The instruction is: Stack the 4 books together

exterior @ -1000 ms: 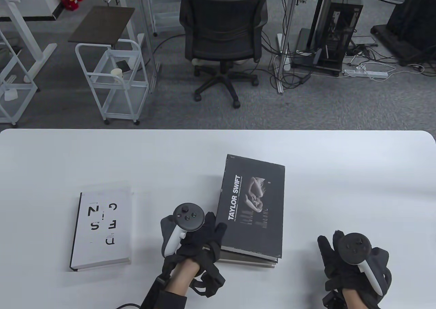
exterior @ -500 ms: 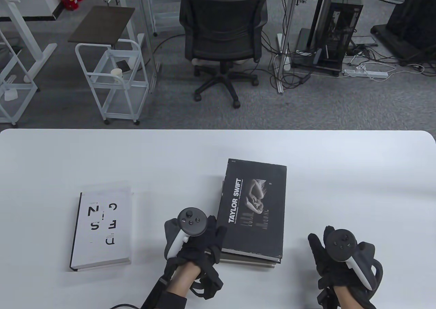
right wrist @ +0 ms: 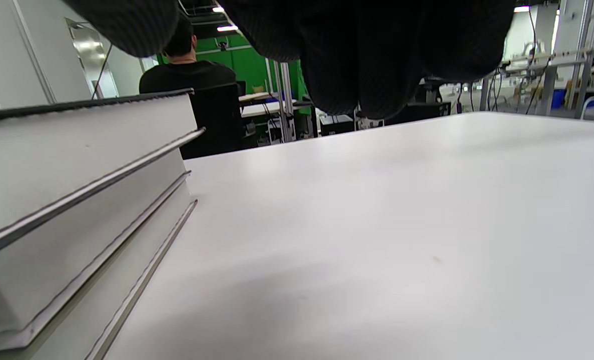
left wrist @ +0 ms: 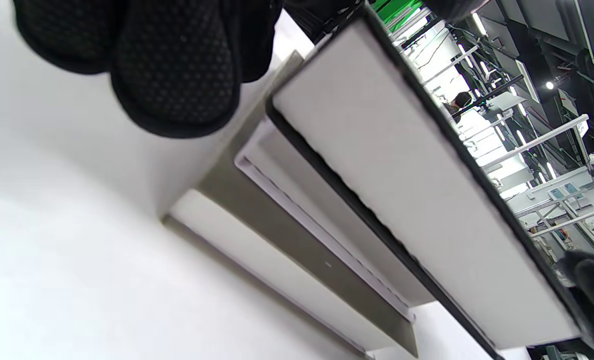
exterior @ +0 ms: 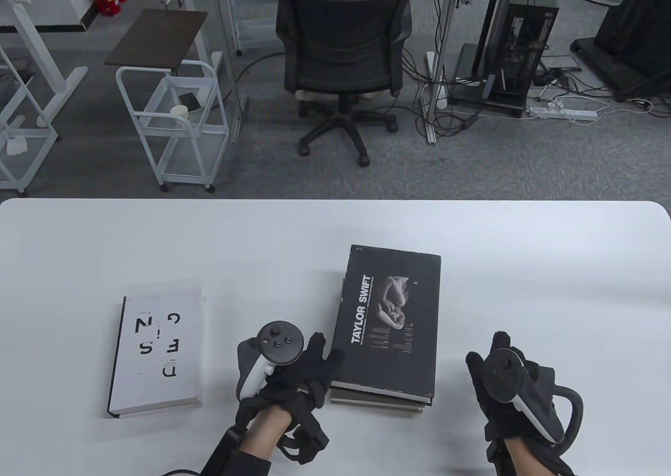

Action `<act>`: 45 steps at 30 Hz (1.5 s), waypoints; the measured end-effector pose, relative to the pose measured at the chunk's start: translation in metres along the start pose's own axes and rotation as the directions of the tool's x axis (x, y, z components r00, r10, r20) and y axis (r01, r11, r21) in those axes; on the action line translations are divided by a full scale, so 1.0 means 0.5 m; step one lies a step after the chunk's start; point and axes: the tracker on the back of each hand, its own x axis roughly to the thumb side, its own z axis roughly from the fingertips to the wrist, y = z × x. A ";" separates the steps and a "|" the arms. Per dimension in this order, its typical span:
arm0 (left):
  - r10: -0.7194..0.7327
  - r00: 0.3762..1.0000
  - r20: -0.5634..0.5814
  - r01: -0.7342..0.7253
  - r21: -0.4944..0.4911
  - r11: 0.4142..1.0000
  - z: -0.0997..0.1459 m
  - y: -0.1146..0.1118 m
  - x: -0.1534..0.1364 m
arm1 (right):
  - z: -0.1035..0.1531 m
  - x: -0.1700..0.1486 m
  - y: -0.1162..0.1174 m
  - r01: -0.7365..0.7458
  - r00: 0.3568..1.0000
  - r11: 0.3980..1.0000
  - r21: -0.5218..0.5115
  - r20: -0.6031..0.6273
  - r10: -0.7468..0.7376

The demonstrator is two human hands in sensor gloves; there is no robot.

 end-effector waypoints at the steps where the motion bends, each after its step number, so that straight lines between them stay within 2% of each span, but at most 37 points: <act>1: -0.011 1.000 0.004 0.011 0.008 1.000 0.006 0.007 -0.003 | 0.002 0.009 -0.006 -0.011 1.000 1.000 -0.021 0.005 0.011; 7: -0.009 1.000 0.019 0.007 0.091 0.996 0.053 0.070 -0.051 | 0.024 0.095 -0.059 -0.057 0.996 0.979 -0.196 0.058 0.070; 11: -0.035 0.999 0.023 0.031 0.171 0.985 0.094 0.113 -0.089 | 0.047 0.163 -0.093 -0.027 0.987 0.954 -0.298 0.140 0.072; 16: -0.038 0.999 0.030 0.031 0.228 0.973 0.138 0.152 -0.143 | 0.087 0.264 -0.102 0.074 0.951 0.946 -0.317 0.309 0.029; 20: -0.039 0.999 0.013 0.034 0.280 0.960 0.166 0.181 -0.187 | 0.126 0.357 -0.082 0.141 0.890 0.951 -0.275 0.455 0.000; 24: 0.014 1.000 0.022 -0.020 0.324 0.946 0.184 0.203 -0.221 | 0.167 0.455 -0.035 0.097 0.834 0.956 -0.278 0.547 0.075; 27: 0.015 1.000 0.021 -0.021 0.338 0.941 0.192 0.218 -0.236 | 0.182 0.512 0.011 0.106 0.795 0.974 -0.200 0.606 0.037; 30: 0.021 0.999 0.028 -0.030 0.355 0.934 0.194 0.232 -0.239 | 0.186 0.544 0.048 0.088 0.772 0.987 -0.133 0.635 0.017; 38: 0.021 1.000 0.001 -0.019 0.391 0.920 0.182 0.283 -0.274 | 0.184 0.560 0.117 0.022 0.706 1.000 0.021 0.708 -0.030; 42: 0.084 0.996 -0.035 -0.059 0.452 0.890 0.180 0.296 -0.322 | 0.174 0.557 0.137 0.037 0.715 0.995 0.095 0.693 -0.093; 45: 0.153 0.985 -0.085 -0.100 0.446 0.889 0.174 0.297 -0.365 | 0.165 0.551 0.144 0.077 0.746 0.989 0.127 0.651 -0.141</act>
